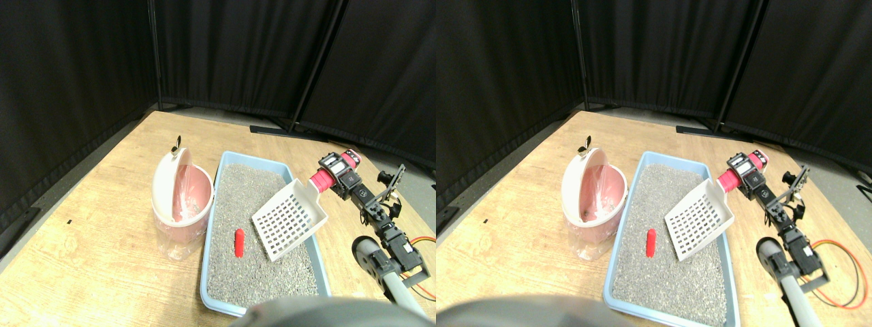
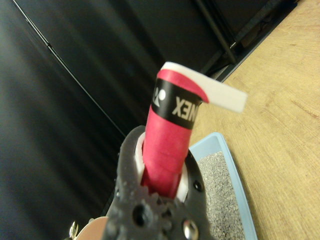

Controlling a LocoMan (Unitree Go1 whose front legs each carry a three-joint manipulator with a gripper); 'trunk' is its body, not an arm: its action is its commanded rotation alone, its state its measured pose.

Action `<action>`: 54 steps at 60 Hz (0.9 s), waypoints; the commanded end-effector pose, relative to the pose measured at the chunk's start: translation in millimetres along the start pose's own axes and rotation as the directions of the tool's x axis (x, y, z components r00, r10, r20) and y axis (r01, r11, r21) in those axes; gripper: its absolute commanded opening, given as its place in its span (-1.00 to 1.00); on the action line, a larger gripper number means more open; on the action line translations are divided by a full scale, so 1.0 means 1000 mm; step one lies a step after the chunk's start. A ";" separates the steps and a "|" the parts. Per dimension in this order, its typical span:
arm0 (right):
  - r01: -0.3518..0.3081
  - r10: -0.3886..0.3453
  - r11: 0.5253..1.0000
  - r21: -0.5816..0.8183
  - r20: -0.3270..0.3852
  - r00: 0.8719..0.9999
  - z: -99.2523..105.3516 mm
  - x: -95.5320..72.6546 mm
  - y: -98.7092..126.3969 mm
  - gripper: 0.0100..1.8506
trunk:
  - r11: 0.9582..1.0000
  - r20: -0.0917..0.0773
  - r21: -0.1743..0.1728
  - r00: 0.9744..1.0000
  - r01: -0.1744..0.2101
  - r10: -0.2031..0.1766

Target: Scoop (unimanual)

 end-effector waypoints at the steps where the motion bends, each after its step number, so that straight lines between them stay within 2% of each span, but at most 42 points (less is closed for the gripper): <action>1: 0.003 -0.002 1.000 -0.018 0.063 0.998 0.008 0.005 0.000 -0.95 | 1.000 -0.016 -0.002 1.000 -0.024 0.024; 8: -0.002 0.005 0.999 -0.037 0.063 0.998 0.008 0.011 0.005 -0.95 | 0.999 -0.014 -0.006 0.999 -0.033 0.033; 16: -0.027 0.035 0.997 -0.075 0.105 0.994 0.001 0.020 0.009 -0.95 | 0.999 -0.013 -0.012 0.999 -0.044 0.044; 19: -0.019 0.028 0.995 -0.096 0.092 0.995 0.001 0.022 0.010 -0.95 | 0.999 -0.013 -0.014 0.999 -0.047 0.047; 28: -0.038 0.056 0.991 -0.132 0.133 0.990 0.002 0.026 0.014 -0.95 | 0.998 -0.018 -0.019 0.998 -0.056 0.056; 35: -0.066 0.084 0.989 -0.136 0.132 0.988 0.005 0.026 0.018 -0.95 | 0.998 -0.018 -0.020 0.998 -0.060 0.059; 37: -0.092 0.114 0.986 -0.141 0.158 0.981 0.005 0.026 0.020 -0.95 | 0.998 -0.021 -0.020 0.998 -0.060 0.059; 39: -0.095 0.117 0.984 -0.150 0.149 0.982 0.006 0.025 0.022 -0.95 | 0.998 -0.021 -0.020 0.998 -0.060 0.059; 42: -0.120 0.147 0.981 -0.151 0.182 0.972 0.005 0.025 0.026 -0.95 | 0.998 -0.020 -0.020 0.998 -0.059 0.058; 49: -0.145 0.171 0.976 -0.164 0.161 0.972 0.008 0.021 0.034 -0.95 | 0.998 -0.024 -0.022 0.998 -0.057 0.057; 50: -0.158 0.183 0.975 -0.154 0.166 0.969 0.009 0.020 0.036 -0.95 | 0.998 -0.024 -0.022 0.998 -0.057 0.056; 52: -0.182 0.218 0.966 -0.182 0.202 0.955 0.010 0.020 0.039 -0.95 | 0.998 -0.025 -0.023 0.998 -0.056 0.056; 54: -0.190 0.222 0.967 -0.171 0.197 0.955 0.011 0.019 0.040 -0.95 | 0.998 -0.025 -0.022 0.998 -0.055 0.055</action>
